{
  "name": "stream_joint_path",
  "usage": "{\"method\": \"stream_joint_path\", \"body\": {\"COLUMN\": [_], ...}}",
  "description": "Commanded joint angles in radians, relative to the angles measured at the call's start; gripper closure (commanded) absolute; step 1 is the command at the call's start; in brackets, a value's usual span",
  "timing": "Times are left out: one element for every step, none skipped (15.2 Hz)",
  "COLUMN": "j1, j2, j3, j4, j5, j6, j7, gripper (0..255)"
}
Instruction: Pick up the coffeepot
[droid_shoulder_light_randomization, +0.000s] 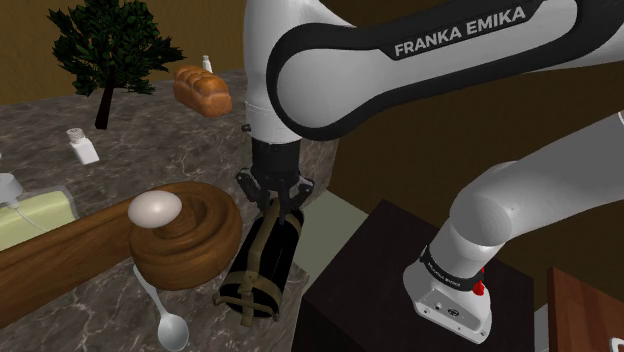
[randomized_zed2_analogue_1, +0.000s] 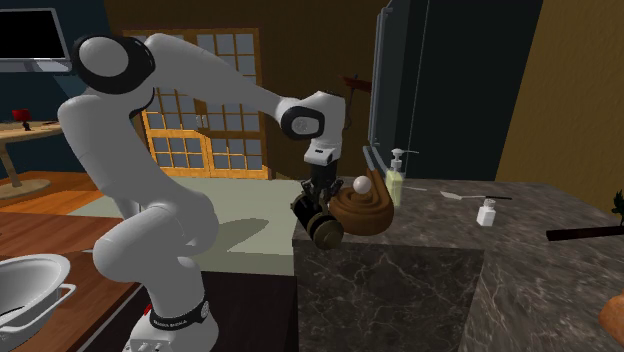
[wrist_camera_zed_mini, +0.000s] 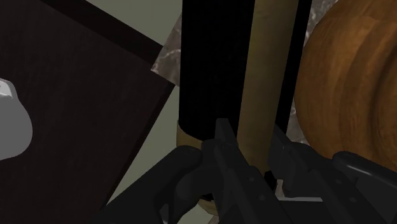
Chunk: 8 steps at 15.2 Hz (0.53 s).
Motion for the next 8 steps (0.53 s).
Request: {"method": "stream_joint_path", "body": {"j1": [0.002,0.003,0.004,0.005,0.006,0.007,0.008,0.008], "j2": [-0.002,-0.008,-0.014,-0.019,-0.024,-0.029,-0.033,-0.038], "j3": [0.000,-0.007,-0.014,-0.020,-0.026,-0.033,-0.039,-0.045], "j4": [-0.003,0.006,0.015,0.024,0.033,0.043,0.053,0.063], "j5": [0.002,0.000,-0.002,-0.004,-0.006,-0.008,-0.010,-0.012], "j6": [0.000,-0.015,-0.030,-0.045,-0.060,-0.074,-0.088,-0.103], "j7": [0.000,0.000,0.001,0.001,0.002,0.003,0.004,0.005], "gripper": [255,255,255,255,255,255,255,255]}}
